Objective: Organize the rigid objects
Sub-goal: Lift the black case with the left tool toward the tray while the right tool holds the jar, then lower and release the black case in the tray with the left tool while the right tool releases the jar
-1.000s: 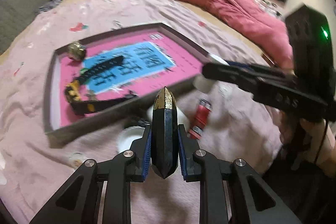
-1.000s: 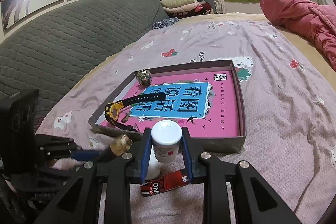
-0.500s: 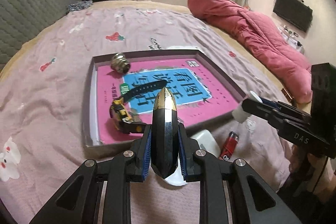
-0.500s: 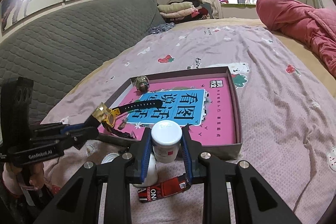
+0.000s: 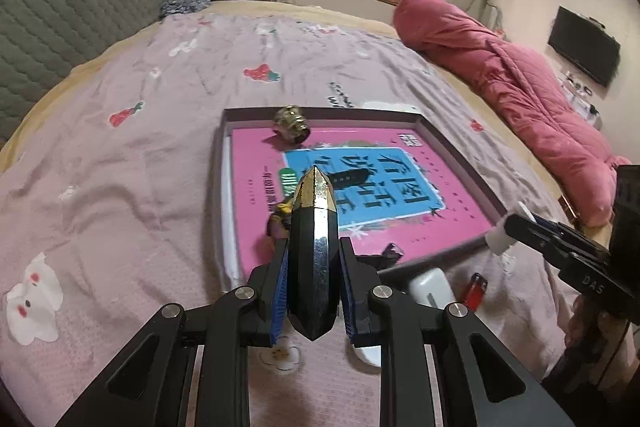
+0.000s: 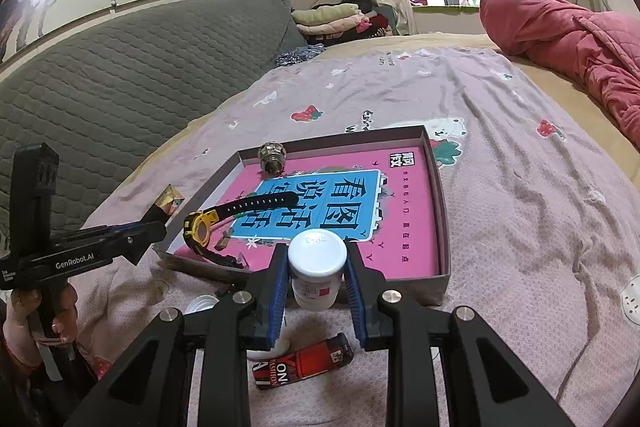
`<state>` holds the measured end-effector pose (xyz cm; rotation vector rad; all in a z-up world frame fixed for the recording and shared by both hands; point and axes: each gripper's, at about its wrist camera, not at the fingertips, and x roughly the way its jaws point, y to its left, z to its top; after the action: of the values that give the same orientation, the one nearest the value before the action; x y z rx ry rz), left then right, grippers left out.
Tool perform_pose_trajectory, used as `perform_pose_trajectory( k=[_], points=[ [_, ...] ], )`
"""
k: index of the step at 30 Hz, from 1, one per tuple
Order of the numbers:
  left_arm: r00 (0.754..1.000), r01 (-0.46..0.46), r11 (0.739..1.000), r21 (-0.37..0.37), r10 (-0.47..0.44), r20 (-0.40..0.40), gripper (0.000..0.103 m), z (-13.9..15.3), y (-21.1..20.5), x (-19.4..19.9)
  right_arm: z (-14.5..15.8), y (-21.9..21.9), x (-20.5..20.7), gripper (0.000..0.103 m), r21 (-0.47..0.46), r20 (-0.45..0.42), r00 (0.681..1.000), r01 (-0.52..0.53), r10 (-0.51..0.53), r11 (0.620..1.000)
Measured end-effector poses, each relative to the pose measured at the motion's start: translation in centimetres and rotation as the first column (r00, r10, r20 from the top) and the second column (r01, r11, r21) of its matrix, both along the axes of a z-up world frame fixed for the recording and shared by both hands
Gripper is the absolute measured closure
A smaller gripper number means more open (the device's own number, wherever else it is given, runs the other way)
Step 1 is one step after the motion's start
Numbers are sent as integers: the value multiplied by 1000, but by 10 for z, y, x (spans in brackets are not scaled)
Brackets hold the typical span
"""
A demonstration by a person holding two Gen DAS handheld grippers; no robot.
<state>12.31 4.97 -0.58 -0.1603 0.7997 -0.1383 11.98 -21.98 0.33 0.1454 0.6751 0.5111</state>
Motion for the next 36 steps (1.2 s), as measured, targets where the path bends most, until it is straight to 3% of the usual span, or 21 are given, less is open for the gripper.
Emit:
perform_pose_trajectory(
  k=[17,36],
  points=[
    [992,-93,996,-3,93,-83,80,-20,11,26,-3,4,12,75,-27,12,1000,18,-18,999],
    [995,-52,999,-5,51,-81,80,-23,0,41,-7,5,24,75,-95,32,997,78,-75,992]
  ],
)
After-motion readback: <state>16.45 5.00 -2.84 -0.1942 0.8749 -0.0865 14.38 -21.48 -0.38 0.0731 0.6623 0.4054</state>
